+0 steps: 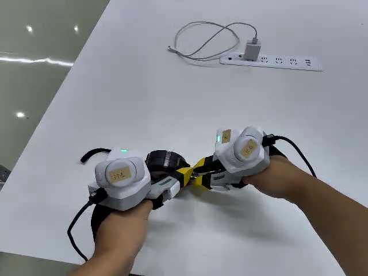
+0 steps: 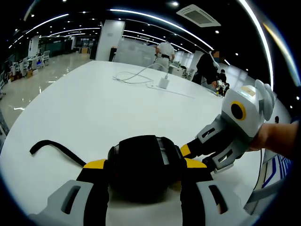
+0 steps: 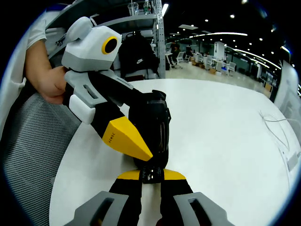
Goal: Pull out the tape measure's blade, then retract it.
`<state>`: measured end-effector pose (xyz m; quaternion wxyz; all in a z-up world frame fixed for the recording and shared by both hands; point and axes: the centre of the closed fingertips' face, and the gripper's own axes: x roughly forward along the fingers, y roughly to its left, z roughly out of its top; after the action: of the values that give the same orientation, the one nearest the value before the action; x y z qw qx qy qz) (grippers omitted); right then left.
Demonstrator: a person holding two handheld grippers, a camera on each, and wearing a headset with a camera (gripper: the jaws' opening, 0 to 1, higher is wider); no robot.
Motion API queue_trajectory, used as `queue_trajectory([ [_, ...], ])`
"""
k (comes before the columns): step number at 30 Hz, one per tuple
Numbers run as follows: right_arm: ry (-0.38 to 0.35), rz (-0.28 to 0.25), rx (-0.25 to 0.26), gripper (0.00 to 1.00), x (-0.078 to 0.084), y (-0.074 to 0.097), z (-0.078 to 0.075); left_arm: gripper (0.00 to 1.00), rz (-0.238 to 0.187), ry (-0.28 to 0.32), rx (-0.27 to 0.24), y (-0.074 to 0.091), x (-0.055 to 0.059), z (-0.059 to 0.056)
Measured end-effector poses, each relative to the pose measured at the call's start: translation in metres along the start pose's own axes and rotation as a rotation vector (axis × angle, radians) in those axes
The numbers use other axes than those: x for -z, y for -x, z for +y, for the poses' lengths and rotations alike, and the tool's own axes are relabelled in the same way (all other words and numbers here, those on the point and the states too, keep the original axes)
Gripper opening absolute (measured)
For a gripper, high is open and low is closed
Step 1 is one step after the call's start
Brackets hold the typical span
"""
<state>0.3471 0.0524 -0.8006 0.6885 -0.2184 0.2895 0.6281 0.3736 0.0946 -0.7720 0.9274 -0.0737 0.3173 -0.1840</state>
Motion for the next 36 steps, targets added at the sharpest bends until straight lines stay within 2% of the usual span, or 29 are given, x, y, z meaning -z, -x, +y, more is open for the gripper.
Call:
queue_trajectory([
  [18, -0.014, 0.011, 0.019, 0.12, 0.0008, -0.0011, 0.0, 0.59, 0.006, -0.01, 0.014, 0.0008, -0.0009, -0.0011],
  [25, -0.029, 0.001, 0.037, 0.17, -0.001, 0.0045, -0.0046, 0.59, 0.014, -0.012, 0.016, 0.0027, -0.0016, -0.0017],
  [36, -0.05, -0.008, 0.046, 0.19, -0.0017, 0.0079, -0.0044, 0.6, 0.008, -0.028, 0.022, 0.0074, -0.0027, 0.0003],
])
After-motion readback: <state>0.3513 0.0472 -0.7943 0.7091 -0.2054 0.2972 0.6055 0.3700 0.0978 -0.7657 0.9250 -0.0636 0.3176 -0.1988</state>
